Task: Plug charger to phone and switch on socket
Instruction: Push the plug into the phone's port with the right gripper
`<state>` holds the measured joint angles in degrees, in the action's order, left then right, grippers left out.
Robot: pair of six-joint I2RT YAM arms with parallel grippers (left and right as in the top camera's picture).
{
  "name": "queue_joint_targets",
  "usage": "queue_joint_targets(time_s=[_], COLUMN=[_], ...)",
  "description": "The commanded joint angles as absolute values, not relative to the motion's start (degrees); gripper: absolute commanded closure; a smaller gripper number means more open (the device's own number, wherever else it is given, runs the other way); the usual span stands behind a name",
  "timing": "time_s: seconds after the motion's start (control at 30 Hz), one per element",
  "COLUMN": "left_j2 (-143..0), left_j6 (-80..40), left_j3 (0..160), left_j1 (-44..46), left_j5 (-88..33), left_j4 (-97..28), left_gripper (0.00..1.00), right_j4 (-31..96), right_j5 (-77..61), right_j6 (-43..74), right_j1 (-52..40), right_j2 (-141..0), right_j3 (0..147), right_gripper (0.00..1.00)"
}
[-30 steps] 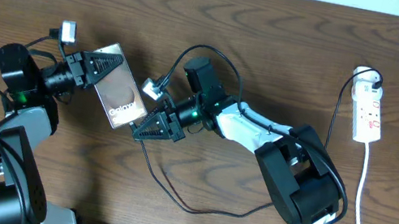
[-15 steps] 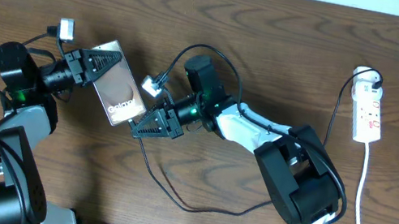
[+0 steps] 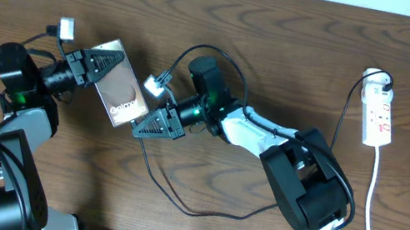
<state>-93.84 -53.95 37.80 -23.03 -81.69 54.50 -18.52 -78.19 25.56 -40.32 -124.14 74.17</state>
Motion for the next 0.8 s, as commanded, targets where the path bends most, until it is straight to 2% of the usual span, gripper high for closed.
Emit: queue_joint_targets(time_s=[0.0,0.77], left_j2=[-92.82,-92.82], left_j6=[-54.43,-54.26], left_j3=[37.60,37.60], left_j1=[-22.15,-22.15], left_j5=[-88.07,-89.41], left_j4=[54.35,54.33], left_gripper=[0.92,0.92], right_j4=[-21.58,-26.04], right_j5=[-70.89,-67.61], right_j6=[29.02,32.75], right_j1=[-39.81,-39.79], right_j2=[-124.16,-124.16], right_j3=[75.59,75.59], right_gripper=[0.99,0.99])
